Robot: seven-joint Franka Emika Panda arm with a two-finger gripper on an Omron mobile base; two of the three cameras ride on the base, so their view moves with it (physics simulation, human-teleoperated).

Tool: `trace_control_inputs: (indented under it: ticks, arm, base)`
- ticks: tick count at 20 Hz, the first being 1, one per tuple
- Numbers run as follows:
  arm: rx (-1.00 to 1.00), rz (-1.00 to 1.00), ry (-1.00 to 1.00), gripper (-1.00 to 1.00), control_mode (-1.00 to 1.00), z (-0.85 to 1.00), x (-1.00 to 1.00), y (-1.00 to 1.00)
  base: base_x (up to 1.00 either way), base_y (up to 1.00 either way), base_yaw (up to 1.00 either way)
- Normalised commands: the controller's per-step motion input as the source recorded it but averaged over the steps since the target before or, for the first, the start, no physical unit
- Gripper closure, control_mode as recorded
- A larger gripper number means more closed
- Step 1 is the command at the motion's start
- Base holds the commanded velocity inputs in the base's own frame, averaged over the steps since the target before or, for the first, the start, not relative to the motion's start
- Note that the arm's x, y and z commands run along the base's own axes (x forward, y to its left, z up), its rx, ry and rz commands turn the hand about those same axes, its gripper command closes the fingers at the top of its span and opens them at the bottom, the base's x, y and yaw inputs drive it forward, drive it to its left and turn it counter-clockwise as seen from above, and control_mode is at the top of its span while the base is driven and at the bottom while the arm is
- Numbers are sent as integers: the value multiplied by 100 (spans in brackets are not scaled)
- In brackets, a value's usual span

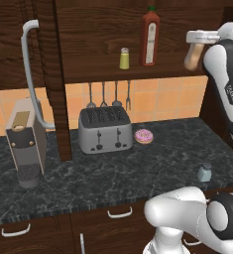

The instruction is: Put the shaker and condiment bottle from the counter next to their counterparts in the cabinet.

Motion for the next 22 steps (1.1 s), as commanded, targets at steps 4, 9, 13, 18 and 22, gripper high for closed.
trace_control_inputs:
  ticks: [4, 9, 13, 18, 22]
  arm:
    - [-15, 10, 11, 100, -100, -29, 16, -6]
    - [0, 4, -3, 100, -100, -1, 1, 0]
    - [-2, 0, -8, 100, -100, 0, 1, 0]
    - [-7, 0, -14, 100, -100, 0, 11, 0]
    - [-2, 0, -2, 100, -100, -7, 22, 4]
  base:
    - [0, 0, 0]
    - [0, 0, 0]
    - [0, 0, 0]
    - [0, 0, 0]
    - [0, 0, 0]
